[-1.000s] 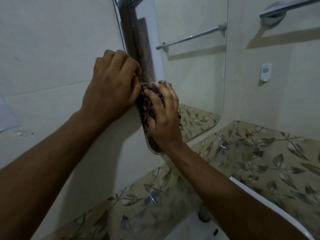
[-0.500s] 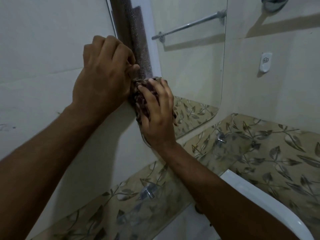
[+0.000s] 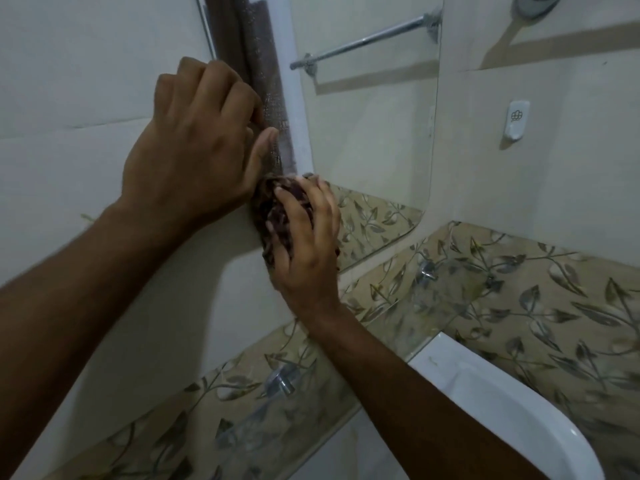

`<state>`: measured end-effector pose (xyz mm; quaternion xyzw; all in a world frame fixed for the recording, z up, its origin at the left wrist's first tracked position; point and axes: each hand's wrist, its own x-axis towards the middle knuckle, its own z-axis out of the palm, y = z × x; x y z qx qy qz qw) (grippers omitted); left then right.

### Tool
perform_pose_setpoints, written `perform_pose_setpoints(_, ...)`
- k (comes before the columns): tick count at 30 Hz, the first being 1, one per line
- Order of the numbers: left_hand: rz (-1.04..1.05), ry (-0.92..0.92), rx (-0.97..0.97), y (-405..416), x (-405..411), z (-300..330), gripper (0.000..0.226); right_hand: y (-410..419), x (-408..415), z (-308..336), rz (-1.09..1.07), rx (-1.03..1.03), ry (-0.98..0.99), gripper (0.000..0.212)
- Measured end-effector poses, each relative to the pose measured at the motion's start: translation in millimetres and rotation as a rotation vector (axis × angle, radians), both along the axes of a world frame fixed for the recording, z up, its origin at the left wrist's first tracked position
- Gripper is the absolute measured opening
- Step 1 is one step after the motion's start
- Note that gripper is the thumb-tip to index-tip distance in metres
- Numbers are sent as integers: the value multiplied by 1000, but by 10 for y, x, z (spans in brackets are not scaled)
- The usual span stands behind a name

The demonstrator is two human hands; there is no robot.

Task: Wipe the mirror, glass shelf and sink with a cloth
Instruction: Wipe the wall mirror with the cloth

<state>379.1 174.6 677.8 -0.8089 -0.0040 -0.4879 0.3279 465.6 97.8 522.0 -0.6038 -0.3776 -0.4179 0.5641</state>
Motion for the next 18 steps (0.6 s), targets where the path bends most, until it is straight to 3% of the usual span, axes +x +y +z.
perform_pose_setpoints(4,12,-4,-2,-15,11,-9,44,-55,41,-473,-50,-76,0,53)
perform_pose_setpoints(8,14,23,46,-16,15,12,42,-150,115,-844,-52,-24,221,41)
perform_pose_setpoints(13,-108,131,205,-106,155,148,35,-159,351,-480,-70,147,401,36)
perform_pose_setpoints(18,-150,194,278,-180,305,230,28,-143,474,-348,-85,216,454,38)
